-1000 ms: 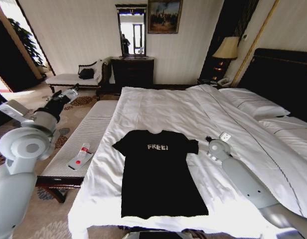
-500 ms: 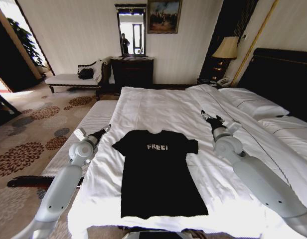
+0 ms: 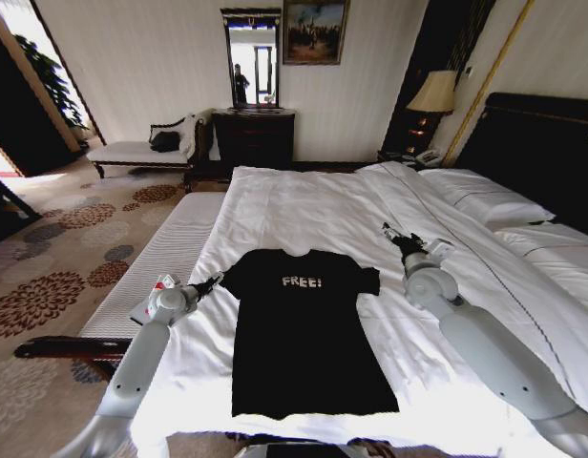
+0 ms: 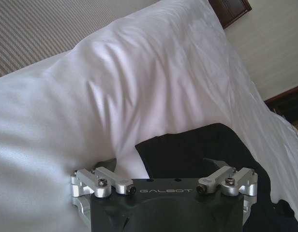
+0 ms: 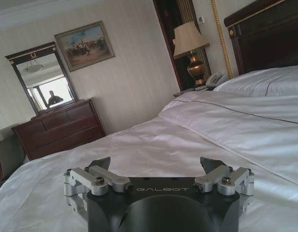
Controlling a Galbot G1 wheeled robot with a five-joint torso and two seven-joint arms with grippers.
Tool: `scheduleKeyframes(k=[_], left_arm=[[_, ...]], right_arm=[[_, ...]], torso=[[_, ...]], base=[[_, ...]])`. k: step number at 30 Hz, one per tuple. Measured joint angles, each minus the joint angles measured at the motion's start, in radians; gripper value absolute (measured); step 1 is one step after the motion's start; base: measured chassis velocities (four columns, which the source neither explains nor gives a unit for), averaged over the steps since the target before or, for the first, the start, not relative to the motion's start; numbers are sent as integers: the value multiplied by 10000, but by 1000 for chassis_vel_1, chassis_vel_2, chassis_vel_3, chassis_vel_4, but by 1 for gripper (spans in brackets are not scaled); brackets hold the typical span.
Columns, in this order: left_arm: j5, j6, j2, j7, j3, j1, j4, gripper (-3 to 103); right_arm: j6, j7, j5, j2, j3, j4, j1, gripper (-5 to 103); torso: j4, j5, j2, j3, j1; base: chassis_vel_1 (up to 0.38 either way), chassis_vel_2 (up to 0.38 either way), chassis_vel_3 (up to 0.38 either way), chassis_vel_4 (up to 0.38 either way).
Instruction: Fold the clothes on the bed.
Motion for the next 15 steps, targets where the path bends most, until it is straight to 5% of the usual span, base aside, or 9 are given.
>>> scheduleKeyframes(k=[5, 15], left_arm=[[17, -629, -369, 814, -62, -67, 393, 100], [-98, -1061, -486, 1238, -128, -235, 345, 100]], right_arm=[[-62, 17, 52, 56, -74, -168, 81, 100], [-93, 22, 60, 50, -54, -233, 7, 100]], torso=[[-2, -2, 0, 1, 0], [-4, -1, 0, 1, 0]], base=[[0, 0, 0, 0], [0, 0, 0, 0]])
